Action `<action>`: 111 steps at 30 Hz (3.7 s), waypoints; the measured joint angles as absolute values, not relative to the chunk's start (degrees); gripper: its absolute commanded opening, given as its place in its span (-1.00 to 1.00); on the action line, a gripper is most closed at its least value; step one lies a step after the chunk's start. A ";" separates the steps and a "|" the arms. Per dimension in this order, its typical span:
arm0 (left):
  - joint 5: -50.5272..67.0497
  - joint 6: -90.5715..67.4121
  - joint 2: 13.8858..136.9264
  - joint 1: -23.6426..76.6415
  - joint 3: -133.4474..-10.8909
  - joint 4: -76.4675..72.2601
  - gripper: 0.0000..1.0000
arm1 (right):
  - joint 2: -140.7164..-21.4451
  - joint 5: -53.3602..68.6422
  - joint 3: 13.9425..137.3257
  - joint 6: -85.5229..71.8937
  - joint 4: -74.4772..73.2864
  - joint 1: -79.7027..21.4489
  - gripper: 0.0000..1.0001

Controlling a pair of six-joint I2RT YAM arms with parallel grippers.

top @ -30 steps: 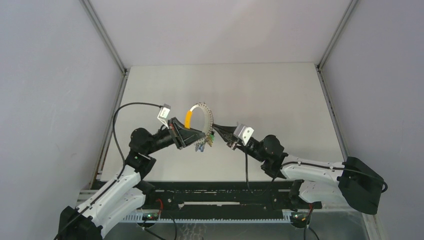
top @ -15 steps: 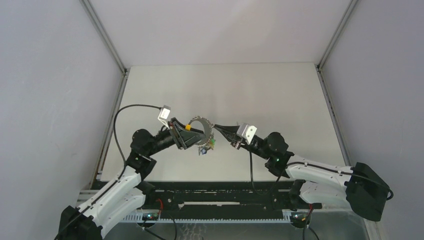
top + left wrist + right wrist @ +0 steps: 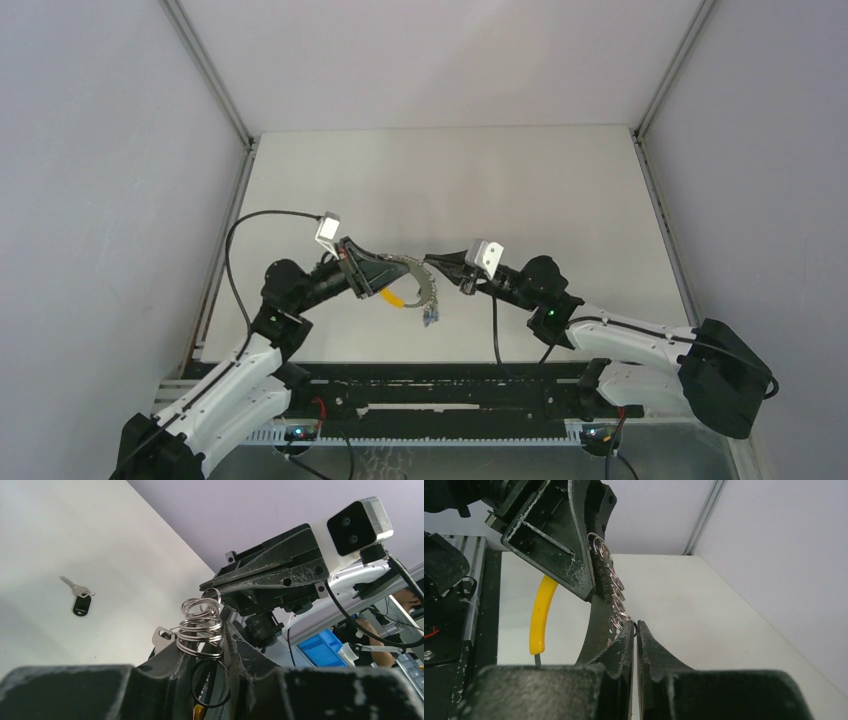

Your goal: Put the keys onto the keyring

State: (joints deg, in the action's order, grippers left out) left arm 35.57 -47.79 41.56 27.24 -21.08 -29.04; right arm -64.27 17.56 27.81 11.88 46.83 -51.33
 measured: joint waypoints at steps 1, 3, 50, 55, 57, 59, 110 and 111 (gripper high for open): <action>35.55 -47.88 41.56 27.24 -20.84 -29.10 -0.99 | -64.58 17.89 27.81 11.44 46.85 -51.31 -1.00; 35.46 -47.92 41.58 27.24 -20.29 -29.19 -1.00 | -64.95 18.41 27.81 10.63 46.85 -51.18 -1.00; 32.84 -36.47 32.73 25.08 -24.84 -9.37 -1.00 | -68.88 20.73 25.96 -2.92 52.90 -47.27 -0.38; 34.00 -31.33 34.22 25.04 -30.94 -1.26 -1.00 | -64.75 23.73 26.48 2.61 44.62 -46.33 -0.37; 35.09 -29.06 35.35 24.99 -33.71 1.74 -0.99 | -64.03 24.84 27.51 4.80 41.76 -46.22 -0.38; 36.45 -26.55 36.73 24.99 -36.47 4.84 -1.00 | -63.77 25.91 28.32 6.83 39.86 -46.22 -0.39; 37.85 8.25 65.69 34.81 -69.67 52.58 -1.00 | -82.08 51.09 41.06 -8.60 38.96 -45.15 -0.88; 37.85 8.25 65.69 34.81 -69.65 52.60 -0.99 | -82.11 51.42 41.06 -8.82 39.03 -45.12 -1.00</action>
